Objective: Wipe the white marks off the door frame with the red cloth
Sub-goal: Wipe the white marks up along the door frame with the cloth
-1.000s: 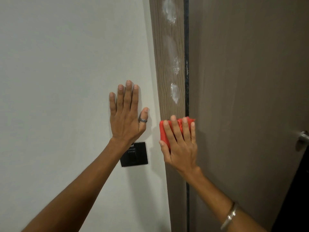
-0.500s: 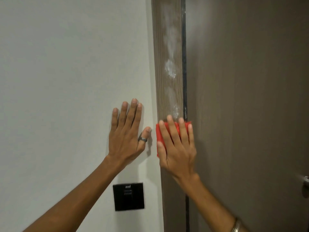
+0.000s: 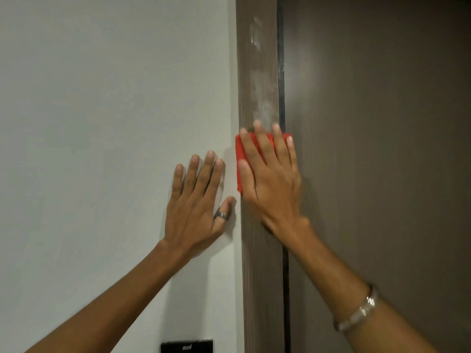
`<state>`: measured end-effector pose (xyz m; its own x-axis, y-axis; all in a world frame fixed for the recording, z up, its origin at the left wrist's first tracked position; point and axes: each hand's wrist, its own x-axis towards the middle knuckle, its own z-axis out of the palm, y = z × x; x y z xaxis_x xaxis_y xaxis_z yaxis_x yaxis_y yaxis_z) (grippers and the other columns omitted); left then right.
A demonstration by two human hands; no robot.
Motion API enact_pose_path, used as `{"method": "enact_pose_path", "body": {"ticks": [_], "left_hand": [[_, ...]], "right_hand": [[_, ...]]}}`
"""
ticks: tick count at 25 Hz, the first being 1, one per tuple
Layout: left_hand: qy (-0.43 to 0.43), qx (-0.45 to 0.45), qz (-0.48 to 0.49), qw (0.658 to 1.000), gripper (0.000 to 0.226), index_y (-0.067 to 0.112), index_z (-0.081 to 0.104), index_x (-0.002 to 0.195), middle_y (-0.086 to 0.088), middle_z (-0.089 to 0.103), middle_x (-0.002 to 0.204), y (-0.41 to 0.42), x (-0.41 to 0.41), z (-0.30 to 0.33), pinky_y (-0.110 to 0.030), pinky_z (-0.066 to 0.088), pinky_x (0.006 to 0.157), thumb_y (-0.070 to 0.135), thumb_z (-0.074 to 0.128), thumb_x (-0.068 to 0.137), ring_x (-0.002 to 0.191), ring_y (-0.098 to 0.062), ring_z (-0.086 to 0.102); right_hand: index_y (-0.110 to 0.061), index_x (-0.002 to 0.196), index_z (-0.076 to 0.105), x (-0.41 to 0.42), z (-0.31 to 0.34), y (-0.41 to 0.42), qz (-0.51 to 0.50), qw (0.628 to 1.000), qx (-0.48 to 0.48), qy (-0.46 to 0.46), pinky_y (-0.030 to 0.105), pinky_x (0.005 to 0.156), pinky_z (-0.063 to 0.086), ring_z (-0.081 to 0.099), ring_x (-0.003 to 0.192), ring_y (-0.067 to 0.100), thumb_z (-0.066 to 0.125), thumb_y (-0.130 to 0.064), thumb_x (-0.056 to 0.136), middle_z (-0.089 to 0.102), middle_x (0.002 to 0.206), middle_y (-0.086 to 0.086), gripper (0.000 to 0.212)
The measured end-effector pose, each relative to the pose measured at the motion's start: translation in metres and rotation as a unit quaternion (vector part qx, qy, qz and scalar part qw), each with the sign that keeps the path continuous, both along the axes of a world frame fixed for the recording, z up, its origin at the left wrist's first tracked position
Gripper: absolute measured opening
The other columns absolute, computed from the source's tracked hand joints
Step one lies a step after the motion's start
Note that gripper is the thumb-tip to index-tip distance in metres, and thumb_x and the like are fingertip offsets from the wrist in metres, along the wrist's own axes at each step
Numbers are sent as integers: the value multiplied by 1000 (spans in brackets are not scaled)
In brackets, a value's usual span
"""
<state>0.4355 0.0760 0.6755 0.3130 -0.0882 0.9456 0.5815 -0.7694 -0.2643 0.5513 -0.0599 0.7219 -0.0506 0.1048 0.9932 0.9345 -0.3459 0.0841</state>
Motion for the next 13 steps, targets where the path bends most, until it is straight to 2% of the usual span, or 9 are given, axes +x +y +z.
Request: {"method": "enact_pose_path", "body": {"ticks": [2,6,10,13], "left_hand": [[-12,-7,9,1000,76,12,7,166,-11,2,176,-3,10,29,-54,5,132,56,21,106,163,-30,1],[-33,-32,15,999,77,12,6,166,-11,-1,176,-6,14,47,-56,5,132,54,27,105,163,-29,-4],[-31,-31,7,999,77,13,3,166,-10,-4,176,-11,14,60,-58,7,131,53,25,105,163,-29,-4],[-35,-26,0,999,76,16,3,166,-7,-4,176,-8,16,76,-56,5,131,59,19,105,163,-26,-6]], "right_hand": [[-21,162,29,0,21,3,-8,999,25,20,49,133,5,13,162,29,32,-42,107,23,172,5,59],[-23,162,29,5,-33,1,-17,1000,-1,0,51,132,12,14,162,27,33,-44,107,23,172,3,59],[-26,164,21,0,73,-3,-9,1000,-26,12,47,133,2,7,162,26,30,-45,106,15,174,2,61],[-28,164,17,10,85,1,-15,1000,3,5,49,133,5,3,163,24,26,-47,107,11,174,-1,61]]}}
